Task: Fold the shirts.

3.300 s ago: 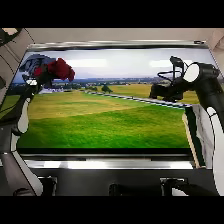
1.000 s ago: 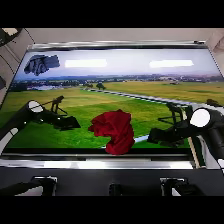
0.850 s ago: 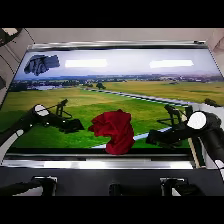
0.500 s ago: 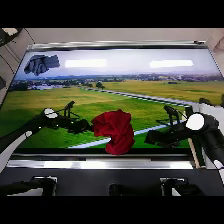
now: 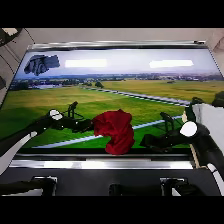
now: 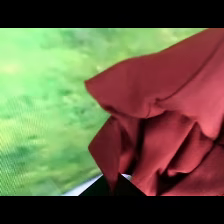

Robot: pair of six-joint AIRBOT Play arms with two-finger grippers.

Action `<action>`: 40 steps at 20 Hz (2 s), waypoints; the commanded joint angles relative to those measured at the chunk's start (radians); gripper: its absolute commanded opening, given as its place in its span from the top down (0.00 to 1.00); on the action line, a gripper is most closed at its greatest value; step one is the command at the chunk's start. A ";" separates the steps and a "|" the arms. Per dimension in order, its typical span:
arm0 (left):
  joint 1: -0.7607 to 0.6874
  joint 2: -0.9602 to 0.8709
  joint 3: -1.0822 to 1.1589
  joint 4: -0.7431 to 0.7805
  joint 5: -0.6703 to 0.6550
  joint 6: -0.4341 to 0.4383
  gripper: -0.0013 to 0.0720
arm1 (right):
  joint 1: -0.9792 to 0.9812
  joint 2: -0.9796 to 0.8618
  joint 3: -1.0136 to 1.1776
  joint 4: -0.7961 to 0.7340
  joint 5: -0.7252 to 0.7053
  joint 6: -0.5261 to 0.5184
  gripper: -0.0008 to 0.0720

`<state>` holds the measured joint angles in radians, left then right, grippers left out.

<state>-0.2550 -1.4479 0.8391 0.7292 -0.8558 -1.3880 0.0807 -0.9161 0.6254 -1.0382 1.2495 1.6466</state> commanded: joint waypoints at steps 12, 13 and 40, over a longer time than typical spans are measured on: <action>0.006 0.110 0.000 0.076 0.005 0.001 0.95 | 0.246 -0.220 -0.090 0.232 -0.508 -0.092 0.93; 0.010 0.114 0.002 0.088 0.011 0.005 0.95 | 0.245 -0.219 -0.080 0.212 -0.506 -0.092 0.94; 0.324 0.612 0.954 0.174 0.090 -0.076 0.95 | 0.245 0.089 1.149 -0.911 -0.153 0.098 0.94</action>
<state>0.0940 -0.8272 1.7641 0.9653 -0.7883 -1.4437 0.3248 -0.8284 1.7416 -1.9430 1.0580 1.7294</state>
